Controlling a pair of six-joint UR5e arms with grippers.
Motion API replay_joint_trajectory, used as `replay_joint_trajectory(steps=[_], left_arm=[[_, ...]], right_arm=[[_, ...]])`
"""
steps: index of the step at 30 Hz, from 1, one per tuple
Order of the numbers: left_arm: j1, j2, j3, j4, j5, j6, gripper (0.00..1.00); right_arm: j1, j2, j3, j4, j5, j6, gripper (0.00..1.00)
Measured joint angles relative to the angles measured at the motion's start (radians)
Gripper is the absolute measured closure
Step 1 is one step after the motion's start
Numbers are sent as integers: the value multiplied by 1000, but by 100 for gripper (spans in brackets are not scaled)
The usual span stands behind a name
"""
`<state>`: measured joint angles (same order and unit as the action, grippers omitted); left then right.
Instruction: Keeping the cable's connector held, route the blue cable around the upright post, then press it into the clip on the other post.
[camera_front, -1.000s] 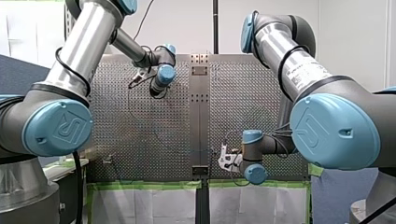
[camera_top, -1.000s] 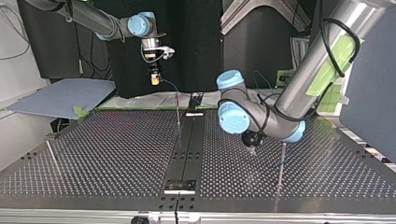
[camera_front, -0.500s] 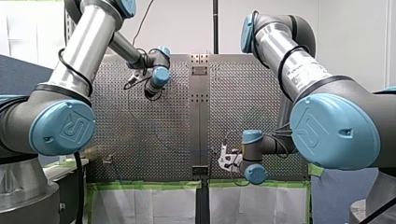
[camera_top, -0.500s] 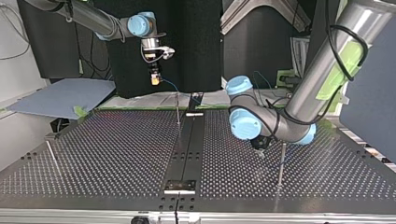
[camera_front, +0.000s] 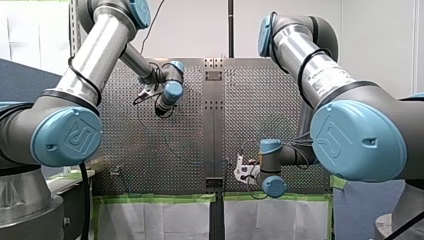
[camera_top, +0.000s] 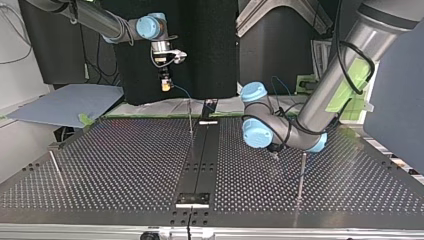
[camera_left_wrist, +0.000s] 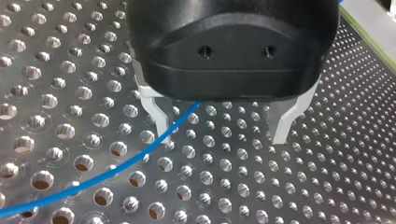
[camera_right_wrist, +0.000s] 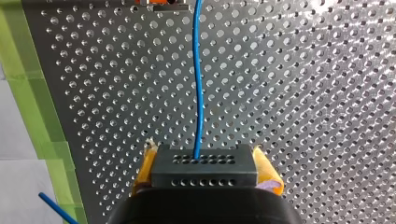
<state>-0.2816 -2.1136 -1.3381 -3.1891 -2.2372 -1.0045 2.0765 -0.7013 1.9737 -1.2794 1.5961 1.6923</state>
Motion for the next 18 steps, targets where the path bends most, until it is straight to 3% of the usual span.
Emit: replay_joint_trajectory(steps=[18], left_arm=[[-9,-12,-1,-22,-2,-21,0]], right_arm=[[-2,0,0,0,1,1,100]])
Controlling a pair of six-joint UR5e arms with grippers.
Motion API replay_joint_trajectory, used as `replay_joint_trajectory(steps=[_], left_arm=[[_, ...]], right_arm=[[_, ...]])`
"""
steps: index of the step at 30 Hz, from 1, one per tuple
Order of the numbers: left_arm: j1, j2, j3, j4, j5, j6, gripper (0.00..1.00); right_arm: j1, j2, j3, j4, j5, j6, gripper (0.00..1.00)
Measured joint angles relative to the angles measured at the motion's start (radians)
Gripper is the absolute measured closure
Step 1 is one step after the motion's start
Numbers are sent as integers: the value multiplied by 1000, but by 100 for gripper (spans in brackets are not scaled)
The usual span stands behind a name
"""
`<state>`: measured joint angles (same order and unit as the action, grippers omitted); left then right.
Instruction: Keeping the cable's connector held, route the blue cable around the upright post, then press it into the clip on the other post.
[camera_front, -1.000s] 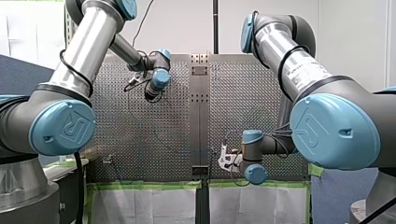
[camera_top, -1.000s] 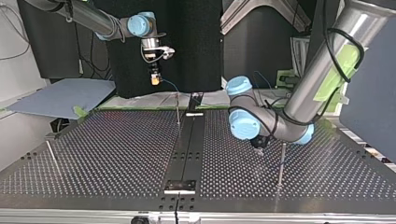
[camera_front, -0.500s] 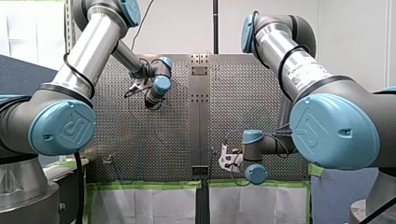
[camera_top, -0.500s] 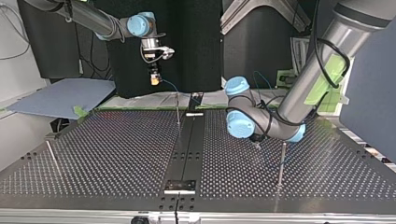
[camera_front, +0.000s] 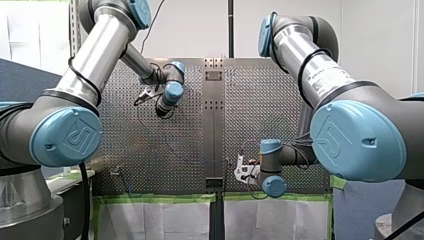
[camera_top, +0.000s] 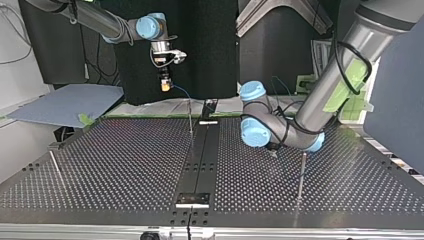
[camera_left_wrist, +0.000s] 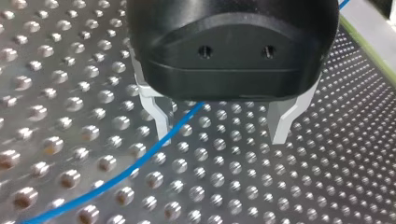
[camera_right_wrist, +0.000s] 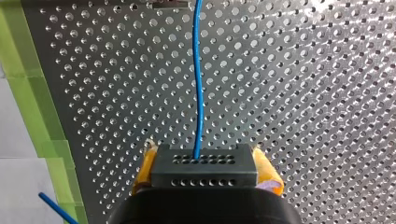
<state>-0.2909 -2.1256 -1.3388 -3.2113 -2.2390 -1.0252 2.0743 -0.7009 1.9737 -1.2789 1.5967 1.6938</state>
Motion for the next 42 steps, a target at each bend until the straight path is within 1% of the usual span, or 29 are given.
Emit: replay_joint_trajectory(steps=[5,10,14,20,30,33,37,42], left_arm=[[-12,-35,0,-32,-31,18,0],[-18,-79,0,-40,-58,35,0],[-21,-114,0,-44,-63,35,0],[-33,-161,0,-66,-55,24,0],[-48,-172,-1,-74,-43,0,0],[-56,-173,-11,-74,-42,-10,0],[-66,-173,-33,-57,-38,-16,0],[-76,-185,-41,-49,-35,-24,0]], right_arm=[[0,0,0,2,-1,-1,100],[0,0,0,2,-1,-2,100],[0,0,-1,2,-1,-2,100],[0,0,-3,2,-1,-3,100],[0,0,-3,2,-1,-3,100],[-1,0,-3,2,0,-3,100],[-2,0,-3,2,0,-2,100],[-2,-1,-3,2,0,-2,100]])
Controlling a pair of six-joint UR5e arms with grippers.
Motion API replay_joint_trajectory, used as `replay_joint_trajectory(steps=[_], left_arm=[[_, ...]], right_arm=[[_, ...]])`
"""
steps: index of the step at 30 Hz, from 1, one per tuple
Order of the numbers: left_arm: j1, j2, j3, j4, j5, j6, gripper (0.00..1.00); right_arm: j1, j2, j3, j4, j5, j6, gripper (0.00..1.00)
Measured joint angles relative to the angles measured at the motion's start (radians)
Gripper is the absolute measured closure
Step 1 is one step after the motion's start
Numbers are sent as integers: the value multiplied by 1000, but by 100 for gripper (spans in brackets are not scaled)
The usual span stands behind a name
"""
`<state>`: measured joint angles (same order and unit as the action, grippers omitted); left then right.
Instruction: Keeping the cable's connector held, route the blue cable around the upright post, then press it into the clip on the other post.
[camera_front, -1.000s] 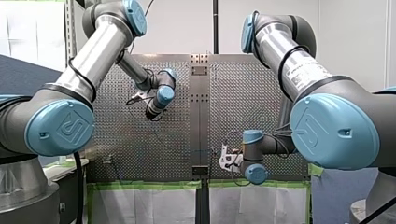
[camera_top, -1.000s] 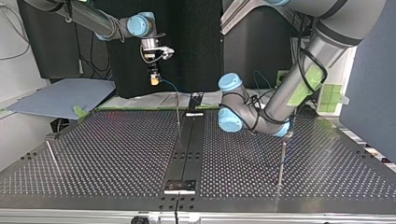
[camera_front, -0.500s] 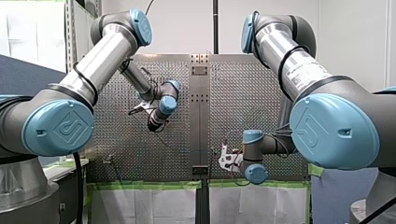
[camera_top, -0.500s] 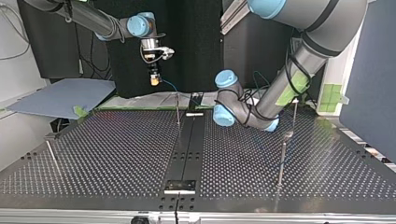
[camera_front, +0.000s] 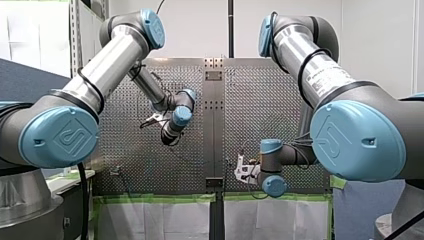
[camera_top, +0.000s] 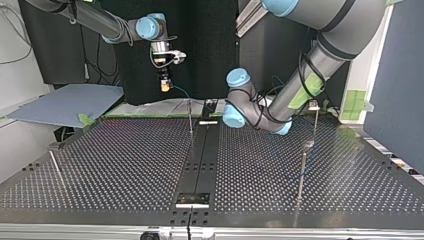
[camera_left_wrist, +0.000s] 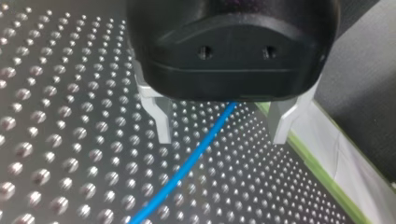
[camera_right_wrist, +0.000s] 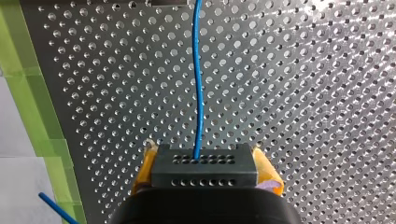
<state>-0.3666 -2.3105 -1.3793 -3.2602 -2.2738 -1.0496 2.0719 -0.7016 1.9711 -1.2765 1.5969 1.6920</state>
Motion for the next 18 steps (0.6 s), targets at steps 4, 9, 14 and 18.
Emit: replay_joint_trajectory(steps=[4,9,14,18], left_arm=[[-12,-26,-1,3,9,-14,0],[-30,-61,-1,31,44,-48,0],[-42,-74,-1,43,85,-89,0],[-51,-78,-1,46,119,-123,0]], right_arm=[[0,0,0,0,0,-1,100],[0,0,-1,0,0,-1,100],[0,0,-1,0,0,-2,100],[1,0,-1,0,-1,-3,100]])
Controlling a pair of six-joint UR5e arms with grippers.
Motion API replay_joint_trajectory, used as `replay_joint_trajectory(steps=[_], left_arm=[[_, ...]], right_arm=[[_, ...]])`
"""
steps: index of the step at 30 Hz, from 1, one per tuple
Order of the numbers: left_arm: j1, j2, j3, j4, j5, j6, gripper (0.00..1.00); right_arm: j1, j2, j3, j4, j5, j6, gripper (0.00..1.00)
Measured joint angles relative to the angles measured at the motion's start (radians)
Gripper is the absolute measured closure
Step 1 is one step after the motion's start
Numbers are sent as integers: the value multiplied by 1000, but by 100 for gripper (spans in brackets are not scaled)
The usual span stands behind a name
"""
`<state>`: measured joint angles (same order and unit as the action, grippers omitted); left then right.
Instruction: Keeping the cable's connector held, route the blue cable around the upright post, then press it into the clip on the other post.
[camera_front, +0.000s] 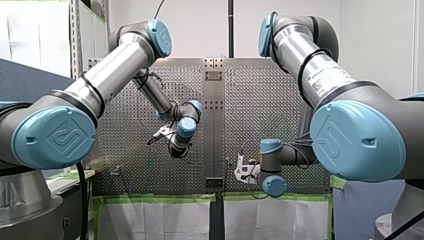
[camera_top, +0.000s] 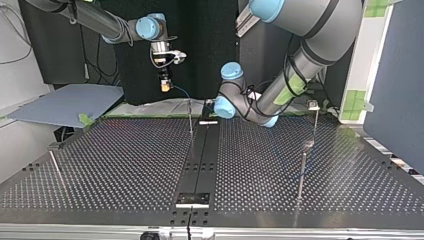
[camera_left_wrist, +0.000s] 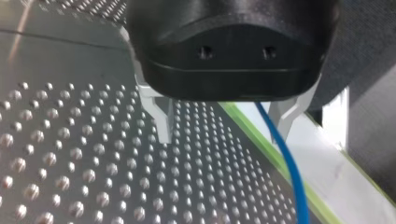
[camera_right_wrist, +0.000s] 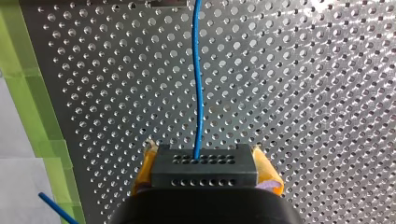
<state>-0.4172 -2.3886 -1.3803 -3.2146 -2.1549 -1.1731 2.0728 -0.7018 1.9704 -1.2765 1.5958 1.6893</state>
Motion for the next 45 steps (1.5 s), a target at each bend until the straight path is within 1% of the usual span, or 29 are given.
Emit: replay_joint_trajectory(steps=[5,10,14,22,31,38,45], left_arm=[[-13,-30,0,-11,54,-54,0],[-27,-45,0,0,103,-103,0],[-31,-46,0,13,137,-137,0],[-46,-46,0,51,201,-201,0],[-67,-47,0,53,274,-274,0],[-79,-47,0,69,336,-336,0],[-90,-47,0,78,400,-400,0]], right_arm=[[0,0,0,0,-1,0,100],[1,0,0,-2,-14,2,100],[1,0,-2,-2,-20,4,100],[1,0,-3,0,-22,2,100],[-1,0,-5,1,-22,-1,100],[-1,0,-7,5,-22,-2,100],[4,0,-7,4,-27,-1,100]])
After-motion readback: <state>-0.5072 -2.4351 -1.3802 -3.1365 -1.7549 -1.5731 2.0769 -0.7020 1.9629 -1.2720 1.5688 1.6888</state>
